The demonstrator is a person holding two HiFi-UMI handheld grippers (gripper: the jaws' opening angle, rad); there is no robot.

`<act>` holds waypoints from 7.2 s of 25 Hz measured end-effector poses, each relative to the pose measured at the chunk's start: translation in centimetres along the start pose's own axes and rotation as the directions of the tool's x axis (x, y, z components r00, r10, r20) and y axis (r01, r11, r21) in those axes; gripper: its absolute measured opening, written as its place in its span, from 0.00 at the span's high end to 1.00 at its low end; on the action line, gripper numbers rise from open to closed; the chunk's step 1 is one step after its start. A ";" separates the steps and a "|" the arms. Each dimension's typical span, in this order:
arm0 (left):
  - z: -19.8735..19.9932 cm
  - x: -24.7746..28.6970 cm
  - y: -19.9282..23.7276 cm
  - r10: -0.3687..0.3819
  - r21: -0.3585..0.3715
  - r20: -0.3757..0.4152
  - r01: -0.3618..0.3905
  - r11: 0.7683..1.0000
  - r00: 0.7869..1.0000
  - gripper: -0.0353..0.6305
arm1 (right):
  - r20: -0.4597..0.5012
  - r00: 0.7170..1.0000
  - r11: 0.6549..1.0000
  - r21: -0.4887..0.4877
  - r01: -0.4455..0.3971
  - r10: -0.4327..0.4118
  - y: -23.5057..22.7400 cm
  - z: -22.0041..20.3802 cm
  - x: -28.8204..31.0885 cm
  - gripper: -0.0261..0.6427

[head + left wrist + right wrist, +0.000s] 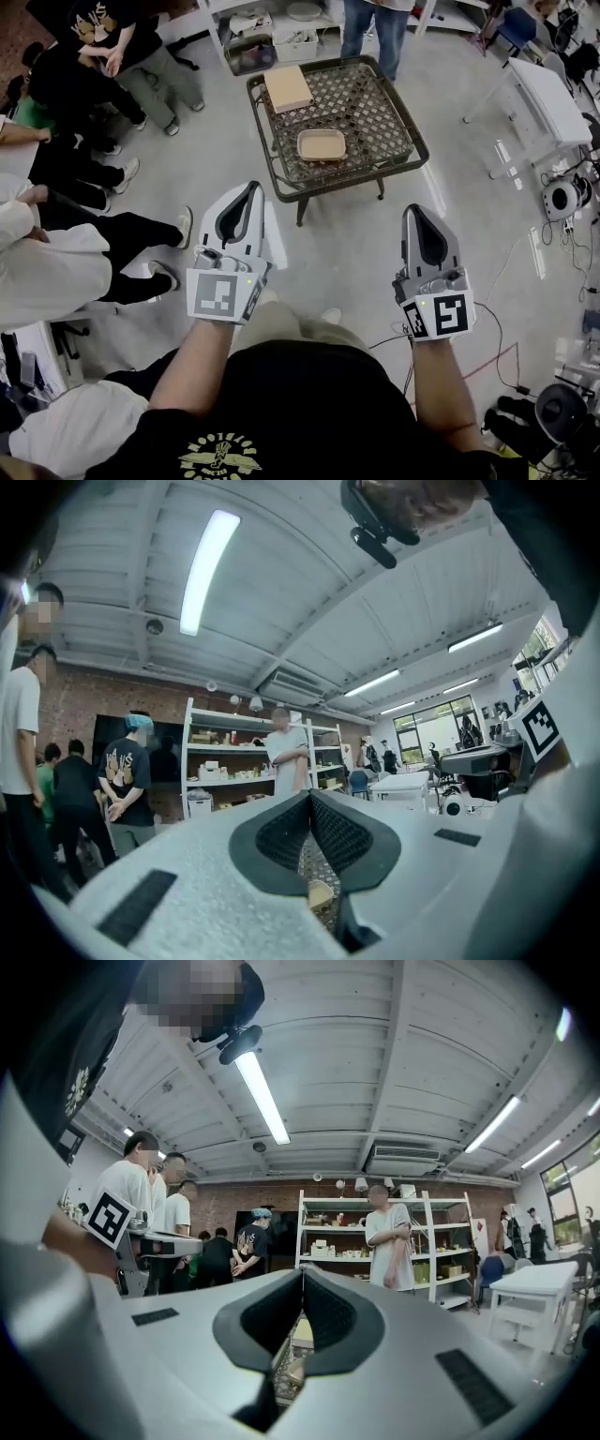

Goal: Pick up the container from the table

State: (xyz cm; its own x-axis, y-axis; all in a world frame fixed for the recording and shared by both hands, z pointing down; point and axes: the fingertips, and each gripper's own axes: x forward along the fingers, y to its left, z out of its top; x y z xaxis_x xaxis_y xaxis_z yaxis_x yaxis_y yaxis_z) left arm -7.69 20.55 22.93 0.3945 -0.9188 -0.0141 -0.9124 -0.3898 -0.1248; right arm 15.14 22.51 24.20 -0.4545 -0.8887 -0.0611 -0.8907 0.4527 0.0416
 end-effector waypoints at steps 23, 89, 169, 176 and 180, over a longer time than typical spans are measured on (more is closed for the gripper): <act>-4.4 12.3 9.5 -0.059 -0.037 -0.058 0.057 0.998 0.997 0.93 | -0.028 0.999 1.000 0.011 0.025 -0.025 -1.8 -2.9 15.5 0.94; -27.8 26.9 8.1 -0.256 -0.332 -0.486 0.095 0.939 0.836 0.93 | -0.432 0.899 0.994 0.106 -0.033 0.076 -11.4 -23.1 30.5 0.94; -45.7 27.3 4.3 -0.420 -0.539 -0.727 -0.072 0.839 0.543 0.81 | -0.816 0.491 0.850 0.466 0.246 0.305 -9.8 -48.4 28.4 0.89; -46.5 27.7 4.4 -0.431 -0.551 -0.732 -0.086 0.830 0.529 0.79 | -0.814 0.493 0.848 0.469 0.245 0.307 -9.7 -48.0 28.5 0.89; -47.3 27.8 4.2 -0.449 -0.566 -0.730 -0.088 0.820 0.516 0.79 | -0.814 0.493 0.850 0.469 0.242 0.309 -9.7 -48.2 28.5 0.89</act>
State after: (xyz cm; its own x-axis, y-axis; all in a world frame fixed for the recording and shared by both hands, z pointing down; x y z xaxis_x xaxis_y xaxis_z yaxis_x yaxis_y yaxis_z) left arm -5.69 -9.56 68.97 0.5333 -0.3444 0.7726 -0.8442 -0.2742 0.4606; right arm 11.29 -10.76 70.16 -0.4912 -0.3576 0.7942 -0.8710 0.2042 -0.4468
